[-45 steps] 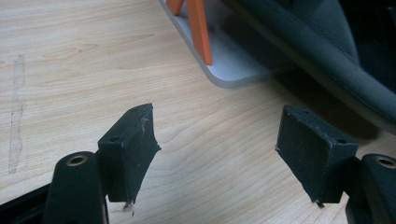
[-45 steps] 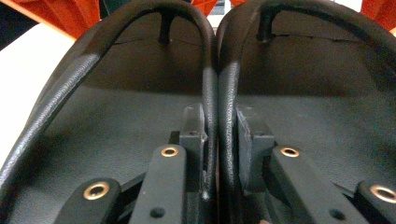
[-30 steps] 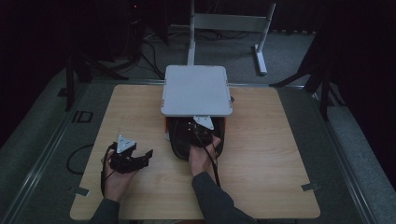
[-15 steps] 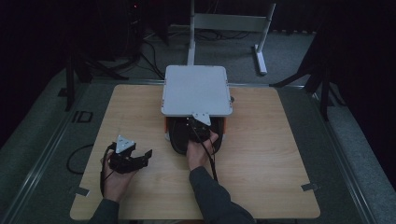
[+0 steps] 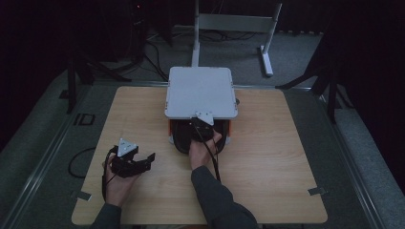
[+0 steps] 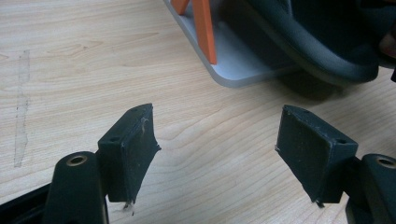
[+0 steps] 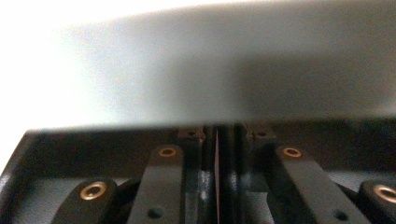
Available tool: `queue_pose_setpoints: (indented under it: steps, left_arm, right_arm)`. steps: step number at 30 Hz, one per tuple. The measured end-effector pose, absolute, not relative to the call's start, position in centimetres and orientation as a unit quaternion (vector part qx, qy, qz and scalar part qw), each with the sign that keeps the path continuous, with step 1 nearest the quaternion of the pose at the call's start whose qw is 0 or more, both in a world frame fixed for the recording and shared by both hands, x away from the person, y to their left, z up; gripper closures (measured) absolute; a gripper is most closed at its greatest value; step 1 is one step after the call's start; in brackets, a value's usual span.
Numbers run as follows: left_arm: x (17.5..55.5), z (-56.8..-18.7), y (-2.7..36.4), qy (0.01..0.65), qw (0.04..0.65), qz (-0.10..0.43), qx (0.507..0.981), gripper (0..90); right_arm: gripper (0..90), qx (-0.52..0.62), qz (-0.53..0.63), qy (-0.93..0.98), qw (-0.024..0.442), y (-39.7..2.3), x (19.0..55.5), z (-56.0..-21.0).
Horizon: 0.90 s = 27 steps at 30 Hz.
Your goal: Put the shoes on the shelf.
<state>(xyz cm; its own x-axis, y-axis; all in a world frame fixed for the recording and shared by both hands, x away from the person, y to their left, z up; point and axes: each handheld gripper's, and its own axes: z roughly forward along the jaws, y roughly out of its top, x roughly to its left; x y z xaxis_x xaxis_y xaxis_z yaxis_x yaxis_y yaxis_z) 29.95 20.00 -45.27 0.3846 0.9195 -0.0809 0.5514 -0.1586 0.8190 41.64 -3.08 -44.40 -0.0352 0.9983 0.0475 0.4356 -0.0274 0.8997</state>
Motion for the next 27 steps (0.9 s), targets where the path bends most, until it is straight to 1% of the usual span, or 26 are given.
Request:
queue_pose_setpoints:
  steps: [27]
  left_arm:
    - [29.8, -45.1, 20.4, 0.51, 0.409, 0.228, 0.722, 27.9]
  right_arm:
    - [73.1, 0.606, 0.4, 0.584, 0.363, -2.6, 43.4, -43.7]
